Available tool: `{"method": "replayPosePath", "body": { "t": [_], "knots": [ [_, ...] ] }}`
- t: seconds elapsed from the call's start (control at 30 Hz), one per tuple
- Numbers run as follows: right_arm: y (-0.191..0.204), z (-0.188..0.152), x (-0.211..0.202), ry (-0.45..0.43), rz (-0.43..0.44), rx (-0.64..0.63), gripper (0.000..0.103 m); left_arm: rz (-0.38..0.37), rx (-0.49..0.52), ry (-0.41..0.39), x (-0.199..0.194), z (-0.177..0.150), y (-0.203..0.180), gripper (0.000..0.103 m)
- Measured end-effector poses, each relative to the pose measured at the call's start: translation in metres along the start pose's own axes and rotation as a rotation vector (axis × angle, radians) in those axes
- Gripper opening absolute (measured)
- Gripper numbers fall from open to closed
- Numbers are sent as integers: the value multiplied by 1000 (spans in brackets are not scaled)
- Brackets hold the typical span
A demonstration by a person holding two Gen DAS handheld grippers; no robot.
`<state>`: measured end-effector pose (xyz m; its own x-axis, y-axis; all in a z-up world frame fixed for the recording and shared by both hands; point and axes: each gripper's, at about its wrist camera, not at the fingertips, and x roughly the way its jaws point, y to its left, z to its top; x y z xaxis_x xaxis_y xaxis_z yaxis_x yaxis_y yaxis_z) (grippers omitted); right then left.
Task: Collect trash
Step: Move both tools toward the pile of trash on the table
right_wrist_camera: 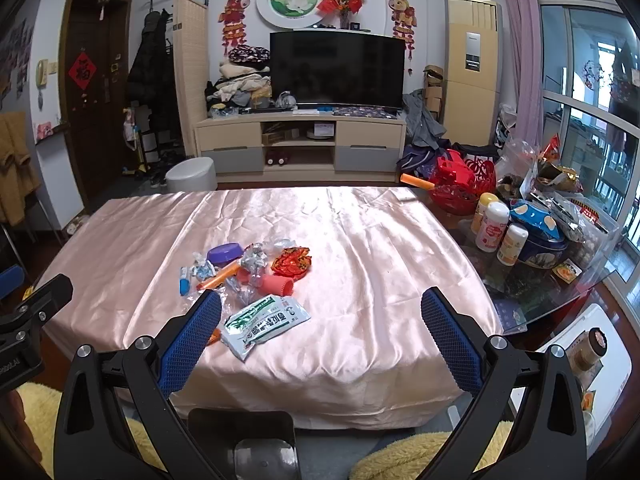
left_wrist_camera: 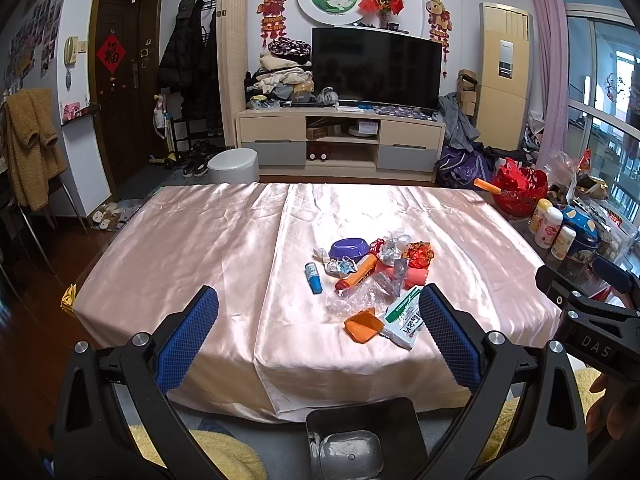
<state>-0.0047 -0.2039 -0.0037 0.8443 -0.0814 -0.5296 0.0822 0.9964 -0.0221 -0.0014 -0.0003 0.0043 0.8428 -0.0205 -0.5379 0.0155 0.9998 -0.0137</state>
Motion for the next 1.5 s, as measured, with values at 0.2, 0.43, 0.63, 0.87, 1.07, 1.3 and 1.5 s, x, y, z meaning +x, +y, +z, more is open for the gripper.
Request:
{"method": "replayPosePath", "body": {
  "t": [0.2,0.43,0.63,0.87,1.07,1.3,1.5],
  "knots": [
    [0,0,0,0,0,0,100,1,-1,-1,0,-1,0,95],
    [2,0,1,4,1,-3,100,2,1,-1,0,-1,-1,95],
    [2,0,4,11,3,-4,100,2,3,1,1,-1,-1,95],
    [0,0,6,13,2,-3,100,2,6,3,1,1,-2,95],
    [-6,0,11,28,-3,5,100,15,1,13,8,1,2,95],
    [-12,-8,29,81,15,17,100,54,0,34,22,-5,14,95],
    [-16,-18,52,143,72,52,100,101,12,60,42,-15,24,95]
  ]
}}
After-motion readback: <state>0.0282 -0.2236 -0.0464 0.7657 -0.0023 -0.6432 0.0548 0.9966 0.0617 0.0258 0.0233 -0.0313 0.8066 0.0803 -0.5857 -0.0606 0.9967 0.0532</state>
